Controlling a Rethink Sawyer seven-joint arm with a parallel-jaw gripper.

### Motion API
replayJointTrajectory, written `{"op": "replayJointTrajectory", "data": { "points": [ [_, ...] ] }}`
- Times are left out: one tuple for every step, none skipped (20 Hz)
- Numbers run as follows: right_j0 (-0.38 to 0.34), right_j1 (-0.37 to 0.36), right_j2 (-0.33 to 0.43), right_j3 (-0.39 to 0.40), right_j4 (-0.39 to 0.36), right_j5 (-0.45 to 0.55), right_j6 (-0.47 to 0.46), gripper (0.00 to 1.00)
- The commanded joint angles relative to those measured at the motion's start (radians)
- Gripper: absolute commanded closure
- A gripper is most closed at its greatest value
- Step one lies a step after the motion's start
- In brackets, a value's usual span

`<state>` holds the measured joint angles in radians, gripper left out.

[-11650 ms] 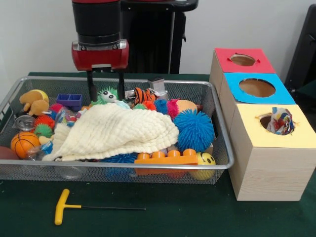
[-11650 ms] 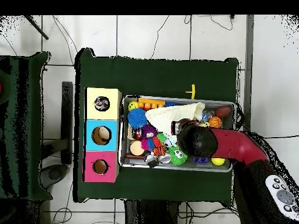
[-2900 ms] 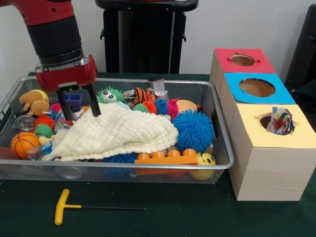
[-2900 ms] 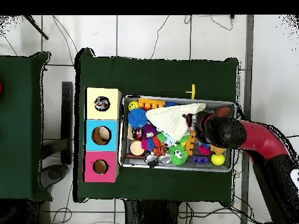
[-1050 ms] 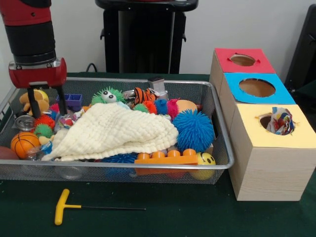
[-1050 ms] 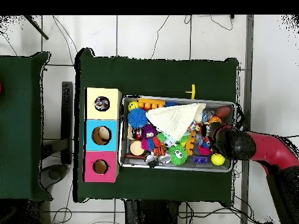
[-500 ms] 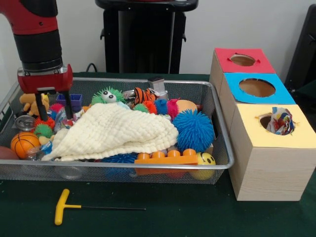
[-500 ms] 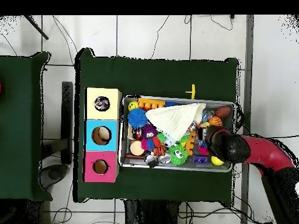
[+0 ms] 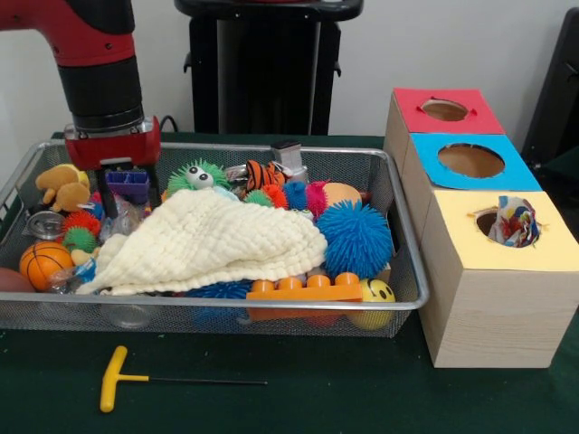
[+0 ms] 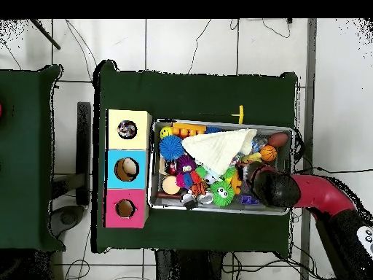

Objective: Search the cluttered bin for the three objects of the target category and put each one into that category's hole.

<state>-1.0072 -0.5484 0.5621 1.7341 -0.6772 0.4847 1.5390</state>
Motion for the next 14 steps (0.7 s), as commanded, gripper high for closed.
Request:
{"op": "replayJointTrajectory", "data": {
  "points": [
    [0.037,-0.032,-0.012,0.079,0.017,-0.034,0.079,0.0],
    [0.043,-0.027,-0.003,0.07,0.026,-0.031,0.078,0.0],
    [0.049,-0.023,0.005,0.061,0.035,-0.028,0.077,0.0],
    [0.056,-0.016,0.01,0.051,0.041,-0.03,0.079,0.0],
    [0.065,-0.009,0.016,0.04,0.048,-0.032,0.082,0.0],
    [0.072,0.002,0.023,0.028,0.055,-0.037,0.082,0.0],
    [0.076,0.014,0.033,0.018,0.064,-0.033,0.075,0.0],
    [0.084,0.022,0.04,0.01,0.072,-0.036,0.074,0.0],
    [0.091,0.029,0.047,0.001,0.08,-0.038,0.074,0.0],
    [0.098,0.035,0.052,-0.007,0.089,-0.04,0.073,0.0],
    [0.106,0.04,0.057,-0.016,0.097,-0.042,0.073,0.0],
    [0.111,0.046,0.059,-0.025,0.102,-0.043,0.07,0.0],
    [0.117,0.052,0.061,-0.034,0.108,-0.045,0.066,0.0],
    [0.122,0.058,0.063,-0.042,0.113,-0.045,0.062,0.0]
  ]
}}
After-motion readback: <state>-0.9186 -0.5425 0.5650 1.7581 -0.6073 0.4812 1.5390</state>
